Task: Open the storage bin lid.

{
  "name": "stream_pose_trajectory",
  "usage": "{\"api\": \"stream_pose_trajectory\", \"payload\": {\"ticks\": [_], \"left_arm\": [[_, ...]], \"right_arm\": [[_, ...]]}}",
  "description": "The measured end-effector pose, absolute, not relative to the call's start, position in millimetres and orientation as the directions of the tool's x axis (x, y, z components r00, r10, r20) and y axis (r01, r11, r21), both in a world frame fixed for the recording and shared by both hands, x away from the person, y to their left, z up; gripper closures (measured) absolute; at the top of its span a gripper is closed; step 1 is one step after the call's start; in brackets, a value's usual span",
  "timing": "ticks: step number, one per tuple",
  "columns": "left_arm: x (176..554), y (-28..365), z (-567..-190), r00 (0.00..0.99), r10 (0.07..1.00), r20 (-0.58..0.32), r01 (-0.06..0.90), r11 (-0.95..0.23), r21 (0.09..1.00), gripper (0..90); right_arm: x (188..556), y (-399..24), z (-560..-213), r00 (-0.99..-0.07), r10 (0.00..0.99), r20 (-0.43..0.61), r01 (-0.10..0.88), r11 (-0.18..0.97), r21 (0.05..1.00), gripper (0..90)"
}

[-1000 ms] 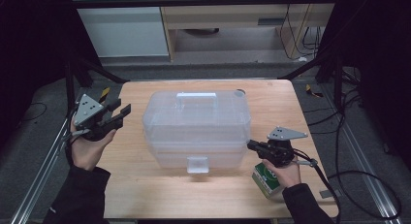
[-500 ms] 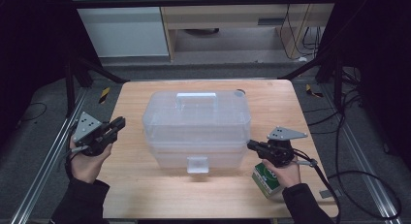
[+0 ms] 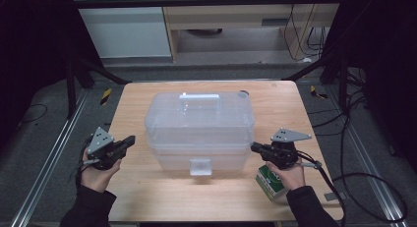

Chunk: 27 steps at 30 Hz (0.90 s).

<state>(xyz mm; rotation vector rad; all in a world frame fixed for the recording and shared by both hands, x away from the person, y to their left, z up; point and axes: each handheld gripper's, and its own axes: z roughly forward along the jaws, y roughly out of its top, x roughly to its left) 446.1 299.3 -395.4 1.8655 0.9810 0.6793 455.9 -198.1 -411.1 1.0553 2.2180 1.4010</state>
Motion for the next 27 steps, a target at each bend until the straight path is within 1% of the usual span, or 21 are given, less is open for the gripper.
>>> {"api": "stream_pose_trajectory", "payload": {"ticks": [5, 9, 17, 27], "left_arm": [[447.6, 289.1, -406.0, 0.576, 0.816, 0.054, 0.363, -0.315, 0.877, 89.7], [447.9, 282.1, -407.4, 0.599, 0.799, 0.059, 0.357, -0.332, 0.873, 89.7], [449.2, 276.2, -408.2, 0.625, 0.779, 0.050, 0.349, -0.336, 0.875, 89.7], [450.4, 273.0, -404.5, 0.629, 0.776, 0.039, 0.337, -0.318, 0.886, 89.5]], "right_arm": [[456.1, -197.8, -411.3, -0.679, 0.723, 0.123, 0.422, 0.249, 0.872, 89.4], [456.1, -197.8, -411.2, -0.679, 0.724, 0.123, 0.422, 0.248, 0.872, 89.5], [456.3, -197.7, -411.2, -0.678, 0.724, 0.127, 0.424, 0.244, 0.872, 89.5], [458.0, -199.1, -407.5, -0.678, 0.722, 0.140, 0.414, 0.218, 0.884, 89.5]]}}
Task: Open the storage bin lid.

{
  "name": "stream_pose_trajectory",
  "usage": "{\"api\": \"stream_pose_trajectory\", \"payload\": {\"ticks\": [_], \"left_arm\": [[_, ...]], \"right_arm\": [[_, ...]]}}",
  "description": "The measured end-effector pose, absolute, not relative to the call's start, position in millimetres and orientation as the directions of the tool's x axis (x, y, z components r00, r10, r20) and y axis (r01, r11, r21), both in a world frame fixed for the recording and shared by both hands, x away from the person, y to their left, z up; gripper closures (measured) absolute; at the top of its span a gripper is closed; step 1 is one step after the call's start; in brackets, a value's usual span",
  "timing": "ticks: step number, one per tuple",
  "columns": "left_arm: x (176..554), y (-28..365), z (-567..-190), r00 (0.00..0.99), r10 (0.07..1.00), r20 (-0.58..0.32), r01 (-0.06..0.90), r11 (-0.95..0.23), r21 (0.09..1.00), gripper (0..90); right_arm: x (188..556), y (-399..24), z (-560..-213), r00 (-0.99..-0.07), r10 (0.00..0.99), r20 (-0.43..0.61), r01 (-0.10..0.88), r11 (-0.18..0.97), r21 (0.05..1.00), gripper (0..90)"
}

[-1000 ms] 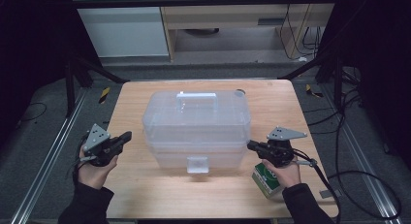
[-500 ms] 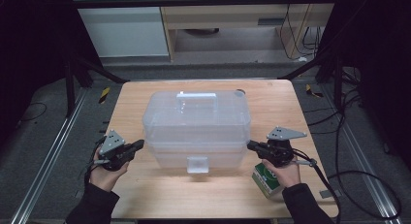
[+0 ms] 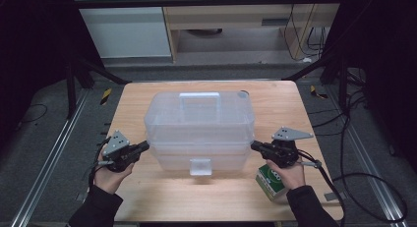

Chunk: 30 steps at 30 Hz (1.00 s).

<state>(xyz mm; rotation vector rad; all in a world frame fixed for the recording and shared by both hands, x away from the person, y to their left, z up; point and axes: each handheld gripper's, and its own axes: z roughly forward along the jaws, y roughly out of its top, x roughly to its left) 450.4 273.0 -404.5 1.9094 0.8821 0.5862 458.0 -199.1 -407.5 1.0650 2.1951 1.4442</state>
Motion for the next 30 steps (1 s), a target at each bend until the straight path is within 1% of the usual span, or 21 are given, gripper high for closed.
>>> {"api": "stream_pose_trajectory", "payload": {"ticks": [14, 16, 21, 26, 29, 30], "left_arm": [[453.8, 269.3, -393.2, 0.604, 0.796, 0.033, 0.312, -0.275, 0.910, 88.7], [455.0, 268.8, -392.1, 0.604, 0.796, 0.044, 0.295, -0.274, 0.916, 88.6], [456.6, 266.8, -391.9, 0.601, 0.798, 0.045, 0.288, -0.269, 0.919, 87.9], [455.7, 270.0, -395.1, 0.582, 0.811, 0.059, 0.286, -0.272, 0.919, 82.4], [457.0, 272.6, -396.7, 0.563, 0.823, 0.067, 0.285, -0.269, 0.920, 75.1], [457.4, 272.9, -397.0, 0.557, 0.827, 0.071, 0.281, -0.268, 0.922, 70.8]], "right_arm": [[462.1, -198.4, -394.0, -0.673, 0.729, 0.124, 0.382, 0.199, 0.902, 89.3], [463.5, -199.9, -392.2, -0.673, 0.728, 0.133, 0.378, 0.184, 0.907, 89.7], [464.1, -201.2, -390.1, -0.672, 0.729, 0.131, 0.372, 0.180, 0.911, 89.7], [464.4, -200.1, -389.6, -0.671, 0.731, 0.125, 0.372, 0.186, 0.909, 89.7], [464.6, -199.9, -389.5, -0.672, 0.730, 0.126, 0.373, 0.187, 0.909, 89.7], [464.5, -199.7, -389.2, -0.671, 0.731, 0.126, 0.374, 0.187, 0.908, 89.7]]}}
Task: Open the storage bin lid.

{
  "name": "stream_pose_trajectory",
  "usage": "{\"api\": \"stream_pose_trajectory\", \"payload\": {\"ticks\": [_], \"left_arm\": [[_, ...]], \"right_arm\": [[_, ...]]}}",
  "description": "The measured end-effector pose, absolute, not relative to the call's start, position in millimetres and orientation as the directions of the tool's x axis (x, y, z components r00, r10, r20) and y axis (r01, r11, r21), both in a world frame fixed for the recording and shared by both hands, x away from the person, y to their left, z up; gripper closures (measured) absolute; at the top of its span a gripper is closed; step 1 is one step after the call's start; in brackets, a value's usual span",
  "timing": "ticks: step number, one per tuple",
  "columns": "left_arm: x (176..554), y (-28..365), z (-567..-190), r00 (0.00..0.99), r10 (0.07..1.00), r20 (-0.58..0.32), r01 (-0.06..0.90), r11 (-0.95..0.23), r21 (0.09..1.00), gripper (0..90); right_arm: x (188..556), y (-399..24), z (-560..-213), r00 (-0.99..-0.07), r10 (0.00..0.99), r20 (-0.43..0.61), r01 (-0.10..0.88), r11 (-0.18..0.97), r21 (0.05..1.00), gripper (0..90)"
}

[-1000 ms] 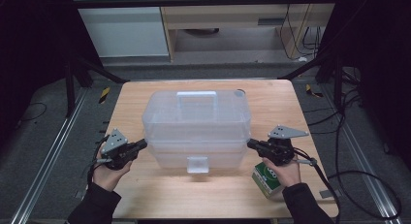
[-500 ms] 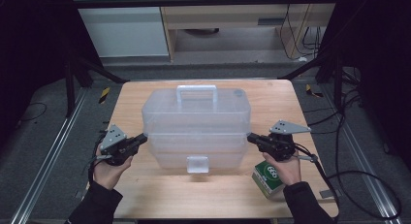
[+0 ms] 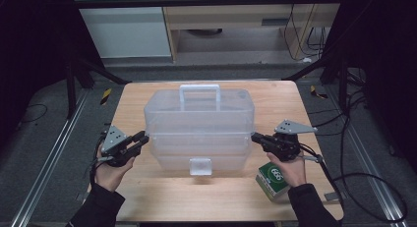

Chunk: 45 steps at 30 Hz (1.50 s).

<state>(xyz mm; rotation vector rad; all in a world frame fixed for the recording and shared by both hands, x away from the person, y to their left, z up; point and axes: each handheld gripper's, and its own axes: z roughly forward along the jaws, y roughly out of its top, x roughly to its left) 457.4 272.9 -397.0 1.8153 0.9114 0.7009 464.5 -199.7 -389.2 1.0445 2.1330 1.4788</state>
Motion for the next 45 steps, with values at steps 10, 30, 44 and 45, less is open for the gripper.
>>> {"api": "stream_pose_trajectory", "payload": {"ticks": [10, 30, 44, 45], "left_arm": [[465.3, 267.1, -393.7, 0.547, 0.833, 0.086, 0.252, -0.262, 0.932, 57.6], [477.1, 258.4, -394.7, 0.556, 0.821, 0.127, 0.187, -0.273, 0.944, 56.4], [476.2, 258.8, -391.5, 0.547, 0.826, 0.137, 0.204, -0.290, 0.935, 58.8], [476.3, 258.8, -391.4, 0.547, 0.826, 0.134, 0.206, -0.289, 0.935, 58.9]], "right_arm": [[466.5, -197.6, -388.7, -0.675, 0.727, 0.122, 0.370, 0.190, 0.909, 89.7], [468.0, -197.2, -386.2, -0.680, 0.723, 0.126, 0.368, 0.186, 0.911, 89.4], [466.2, -196.0, -392.5, -0.640, 0.764, 0.083, 0.417, 0.254, 0.873, 75.9], [466.9, -196.1, -394.0, -0.633, 0.770, 0.082, 0.425, 0.258, 0.868, 75.3]]}}
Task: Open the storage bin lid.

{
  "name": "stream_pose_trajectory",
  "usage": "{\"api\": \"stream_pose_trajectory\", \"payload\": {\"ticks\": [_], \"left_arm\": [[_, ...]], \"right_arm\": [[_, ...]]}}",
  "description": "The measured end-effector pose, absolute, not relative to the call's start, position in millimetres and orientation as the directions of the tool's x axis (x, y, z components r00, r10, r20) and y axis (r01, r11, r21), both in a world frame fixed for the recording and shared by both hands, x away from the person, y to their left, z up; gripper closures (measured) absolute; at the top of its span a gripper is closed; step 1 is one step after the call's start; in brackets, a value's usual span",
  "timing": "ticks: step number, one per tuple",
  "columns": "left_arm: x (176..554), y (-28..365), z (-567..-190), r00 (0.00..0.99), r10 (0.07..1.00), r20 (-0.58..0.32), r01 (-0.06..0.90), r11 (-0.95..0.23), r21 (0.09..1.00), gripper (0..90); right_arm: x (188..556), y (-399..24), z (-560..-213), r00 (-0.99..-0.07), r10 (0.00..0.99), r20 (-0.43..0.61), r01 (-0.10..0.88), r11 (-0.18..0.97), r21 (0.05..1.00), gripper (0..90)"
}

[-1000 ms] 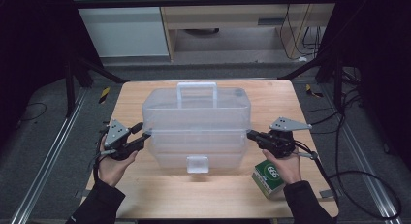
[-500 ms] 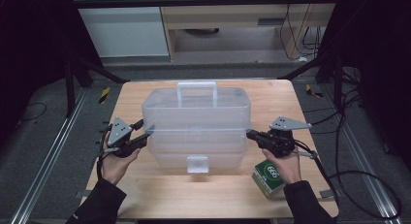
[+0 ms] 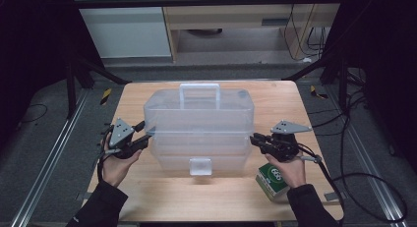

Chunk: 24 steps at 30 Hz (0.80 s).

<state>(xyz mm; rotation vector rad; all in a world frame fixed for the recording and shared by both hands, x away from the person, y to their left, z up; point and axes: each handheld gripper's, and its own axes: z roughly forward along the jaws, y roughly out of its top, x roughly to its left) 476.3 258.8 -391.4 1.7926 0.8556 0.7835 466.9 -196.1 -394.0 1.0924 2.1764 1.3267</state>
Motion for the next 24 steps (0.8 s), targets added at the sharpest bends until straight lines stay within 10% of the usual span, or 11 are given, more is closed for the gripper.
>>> {"api": "stream_pose_trajectory", "payload": {"ticks": [24], "left_arm": [[487.1, 259.0, -375.3, 0.548, 0.827, 0.125, 0.207, -0.279, 0.938, 59.9]], "right_arm": [[478.2, -186.9, -413.7, -0.604, 0.793, 0.078, 0.509, 0.308, 0.804, 74.5]]}}
